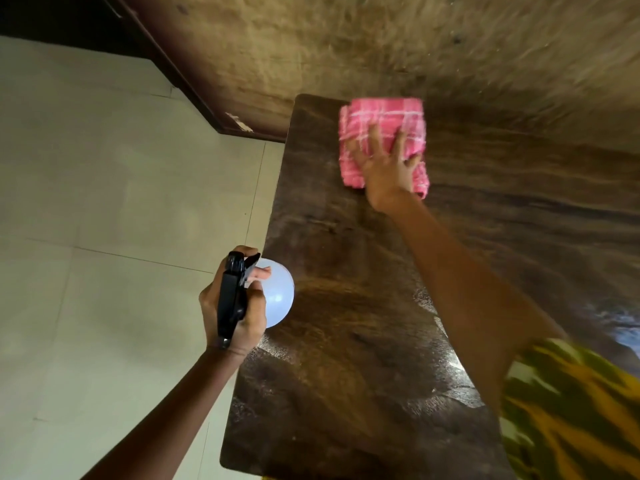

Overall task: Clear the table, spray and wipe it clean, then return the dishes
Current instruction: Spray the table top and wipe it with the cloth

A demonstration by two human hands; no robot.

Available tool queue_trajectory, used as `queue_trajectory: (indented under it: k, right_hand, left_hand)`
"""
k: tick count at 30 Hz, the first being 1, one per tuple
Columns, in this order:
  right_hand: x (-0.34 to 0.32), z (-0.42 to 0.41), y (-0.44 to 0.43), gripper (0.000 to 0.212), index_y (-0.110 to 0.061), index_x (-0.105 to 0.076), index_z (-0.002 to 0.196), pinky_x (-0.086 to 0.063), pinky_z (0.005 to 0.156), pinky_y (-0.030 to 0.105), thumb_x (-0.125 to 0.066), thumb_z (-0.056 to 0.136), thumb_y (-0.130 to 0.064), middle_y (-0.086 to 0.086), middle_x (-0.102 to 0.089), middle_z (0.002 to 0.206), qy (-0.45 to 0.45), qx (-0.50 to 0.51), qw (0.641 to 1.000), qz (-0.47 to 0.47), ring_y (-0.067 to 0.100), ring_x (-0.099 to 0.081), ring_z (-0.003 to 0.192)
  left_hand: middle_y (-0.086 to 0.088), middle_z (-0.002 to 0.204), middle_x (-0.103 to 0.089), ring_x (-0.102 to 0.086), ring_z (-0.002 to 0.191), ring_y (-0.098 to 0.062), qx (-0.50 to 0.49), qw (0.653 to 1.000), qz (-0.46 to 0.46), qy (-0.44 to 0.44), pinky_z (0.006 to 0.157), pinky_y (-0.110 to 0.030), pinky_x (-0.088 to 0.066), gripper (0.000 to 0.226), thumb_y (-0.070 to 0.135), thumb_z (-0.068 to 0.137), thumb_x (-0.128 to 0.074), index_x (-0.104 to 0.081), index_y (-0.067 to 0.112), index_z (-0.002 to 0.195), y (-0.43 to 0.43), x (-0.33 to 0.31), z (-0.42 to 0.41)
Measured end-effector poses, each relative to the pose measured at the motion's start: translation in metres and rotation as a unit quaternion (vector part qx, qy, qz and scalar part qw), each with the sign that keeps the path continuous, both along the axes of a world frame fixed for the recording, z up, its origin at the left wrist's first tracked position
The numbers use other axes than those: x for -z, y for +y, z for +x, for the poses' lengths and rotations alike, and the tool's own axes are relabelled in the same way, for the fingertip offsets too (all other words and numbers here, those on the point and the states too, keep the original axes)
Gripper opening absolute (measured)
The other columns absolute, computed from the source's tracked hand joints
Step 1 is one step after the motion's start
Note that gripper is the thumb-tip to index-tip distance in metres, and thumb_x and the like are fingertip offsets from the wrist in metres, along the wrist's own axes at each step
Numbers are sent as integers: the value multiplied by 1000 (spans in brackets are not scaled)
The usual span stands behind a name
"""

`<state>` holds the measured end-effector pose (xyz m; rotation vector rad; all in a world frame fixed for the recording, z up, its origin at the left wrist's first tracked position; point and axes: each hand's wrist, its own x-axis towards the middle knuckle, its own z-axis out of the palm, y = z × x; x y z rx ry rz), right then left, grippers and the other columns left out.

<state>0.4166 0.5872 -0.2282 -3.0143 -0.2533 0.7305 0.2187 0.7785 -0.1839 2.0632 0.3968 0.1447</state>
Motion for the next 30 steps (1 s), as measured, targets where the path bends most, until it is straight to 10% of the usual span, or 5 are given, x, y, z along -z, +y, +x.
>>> queue_trajectory:
  k: [5,14,22,30]
  right_hand:
    - [3,-94,-33,86,-41,5,146,-6,104,70,-56,90,-17,1,20,156,10,-171,985,-15,46,19,137]
    - [-5,29,-12,90,-41,-1,147,-11,102,74,-54,86,-2,1,20,156,32,70,997,-5,47,19,137]
    - [-1,-67,13,82,-40,4,146,-9,105,71,-54,91,-23,3,19,156,1,-191,982,8,46,16,138]
    - [-6,0,-5,91,-42,0,146,-10,103,74,-52,85,1,-1,19,156,16,52,998,-8,45,19,138]
  left_hand:
    - [43,90,-59,-56,88,19,-10,1000,11,-13,81,0,-39,47,24,73,-38,-66,-8,93,-3,0,0]
    - [23,86,-59,-59,86,8,10,999,24,-34,81,0,-39,45,23,79,-40,-65,-13,86,-3,-6,1]
    - [28,88,-63,-58,87,17,-16,1000,-16,3,80,0,-40,46,28,75,-41,-67,-6,91,-1,4,0]
    - [8,87,-68,-66,80,-11,7,1000,-17,-18,81,-22,-53,45,29,77,-43,-67,-5,93,4,6,-1]
